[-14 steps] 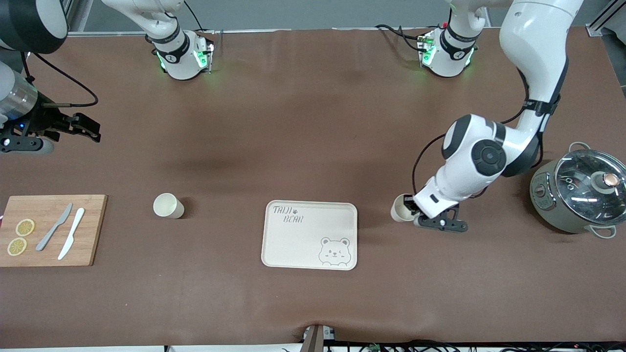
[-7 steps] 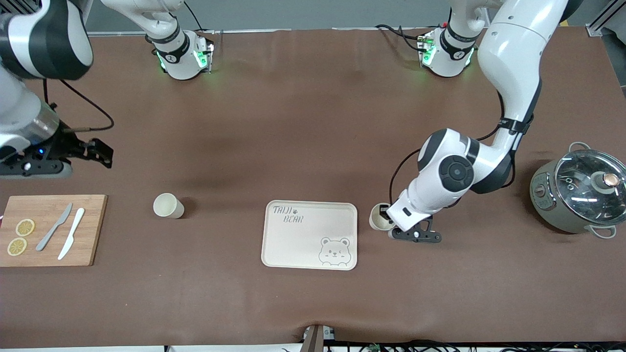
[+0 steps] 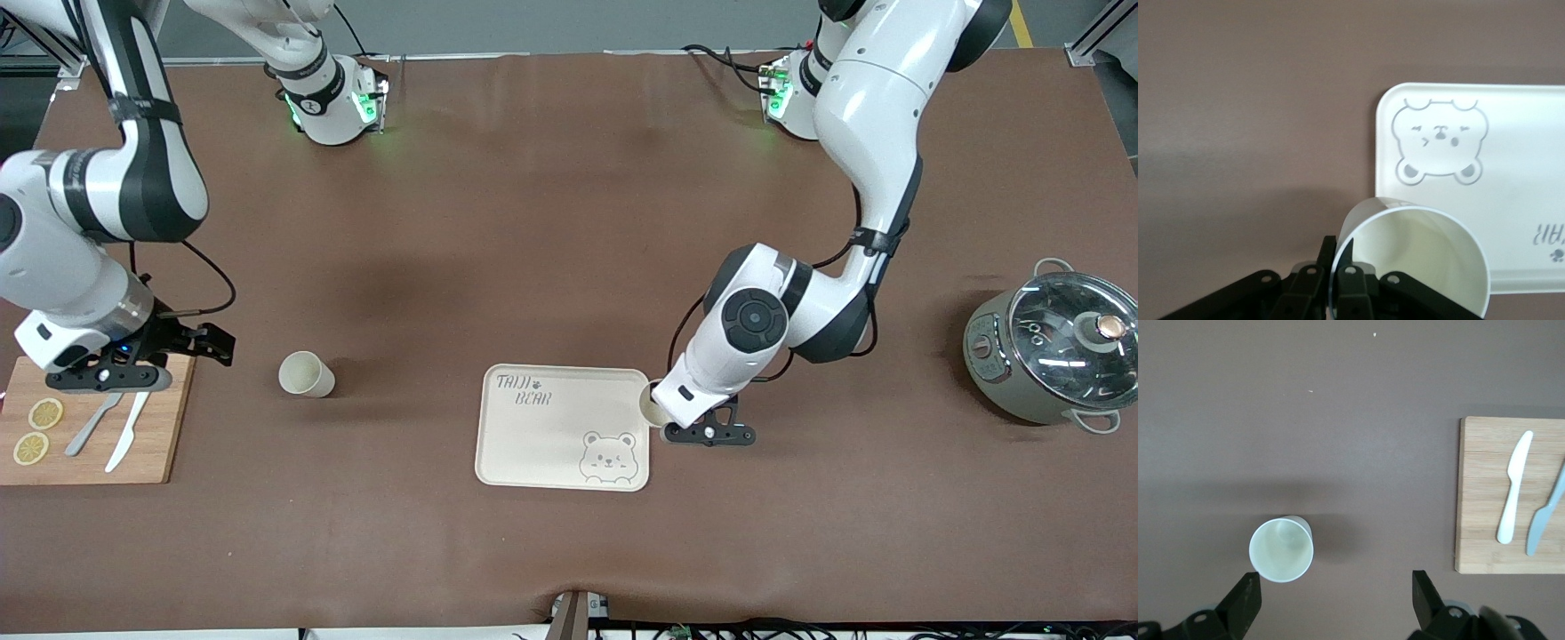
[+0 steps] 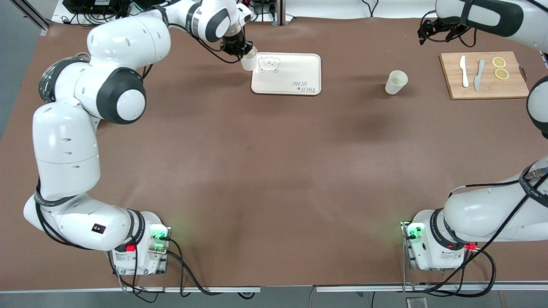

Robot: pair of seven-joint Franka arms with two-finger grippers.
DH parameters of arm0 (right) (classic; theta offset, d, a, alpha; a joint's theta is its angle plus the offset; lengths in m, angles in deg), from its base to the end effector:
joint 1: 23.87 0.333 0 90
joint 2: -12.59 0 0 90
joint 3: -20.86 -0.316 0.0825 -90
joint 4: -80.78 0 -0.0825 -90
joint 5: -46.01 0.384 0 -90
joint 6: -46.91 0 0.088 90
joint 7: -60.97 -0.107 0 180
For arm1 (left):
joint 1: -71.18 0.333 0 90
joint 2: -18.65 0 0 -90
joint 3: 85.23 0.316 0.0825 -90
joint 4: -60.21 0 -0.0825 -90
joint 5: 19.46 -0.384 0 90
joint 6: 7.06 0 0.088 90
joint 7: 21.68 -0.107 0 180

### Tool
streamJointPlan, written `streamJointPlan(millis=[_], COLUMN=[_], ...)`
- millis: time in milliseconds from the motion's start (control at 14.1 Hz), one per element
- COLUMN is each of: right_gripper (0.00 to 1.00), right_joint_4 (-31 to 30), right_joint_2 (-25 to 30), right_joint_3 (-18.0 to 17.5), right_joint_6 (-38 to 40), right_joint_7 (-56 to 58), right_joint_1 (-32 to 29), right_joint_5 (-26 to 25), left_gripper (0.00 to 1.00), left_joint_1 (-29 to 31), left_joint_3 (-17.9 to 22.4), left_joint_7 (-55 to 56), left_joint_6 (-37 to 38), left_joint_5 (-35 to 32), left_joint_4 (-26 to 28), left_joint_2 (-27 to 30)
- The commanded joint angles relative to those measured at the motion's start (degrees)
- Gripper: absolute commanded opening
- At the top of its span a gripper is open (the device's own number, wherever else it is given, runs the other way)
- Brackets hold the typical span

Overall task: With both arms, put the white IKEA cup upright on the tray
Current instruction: 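Carry the cup to the tray while the right gripper reaches the other cup, then lower the cup onto the tray while the right gripper grasps the cup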

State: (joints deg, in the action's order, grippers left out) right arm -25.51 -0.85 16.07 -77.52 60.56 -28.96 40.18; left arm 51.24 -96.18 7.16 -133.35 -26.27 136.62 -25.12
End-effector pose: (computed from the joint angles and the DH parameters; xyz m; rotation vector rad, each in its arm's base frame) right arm 0.6245 -0.0100 0.4035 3.0715 0.0593 0.1280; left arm 0.6631 -0.3525 0.2923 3.0531 -0.0618 0.1378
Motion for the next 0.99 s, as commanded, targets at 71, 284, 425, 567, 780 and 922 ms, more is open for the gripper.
streamJointPlan(millis=[71, 284, 425, 567, 780, 922], right_gripper=[1.00, 1.00, 1.00, 1.00, 1.00, 1.00], right_joint_4=[-0.1, -0.1, -0.7, -2.2, -5.9, -8.4], right_joint_2=[-4.0, -7.3, -8.6, -8.6, -8.5, -9.0], right_joint_3=[-0.6, -0.6, -0.5, -0.6, -0.6, -0.5], right_joint_6=[-3.8, -5.6, -5.8, -6.1, -10.9, -14.9], right_joint_7=[0.0, 0.0, 0.0, 0.1, 0.1, 0.1], right_joint_1=[-0.6, -0.6, -0.6, -0.5, -0.5, -0.4], right_joint_5=[-0.9, -0.9, -0.9, -1.2, -1.2, -1.2], left_gripper=[0.00, 0.00, 0.00, 0.00, 0.00, 0.00], left_joint_1=[-3.2, -5.6, -7.7, -8.3, -9.5, -9.6], left_joint_3=[1.0, 2.9, 4.9, 5.1, 5.1, 5.1], left_joint_7=[4.0, 4.2, 5.8, 8.1, 11.2, 11.3], left_joint_6=[1.7, 1.7, 1.5, -0.9, -4.0, -4.1], left_joint_5=[-1.0, -0.9, -0.7, -0.8, -0.8, -0.9], left_joint_4=[-6.3, -7.8, -8.9, -8.7, -7.8, -7.4], left_joint_2=[-3.6, -4.9, -6.3, -6.8, -7.7, -7.9])
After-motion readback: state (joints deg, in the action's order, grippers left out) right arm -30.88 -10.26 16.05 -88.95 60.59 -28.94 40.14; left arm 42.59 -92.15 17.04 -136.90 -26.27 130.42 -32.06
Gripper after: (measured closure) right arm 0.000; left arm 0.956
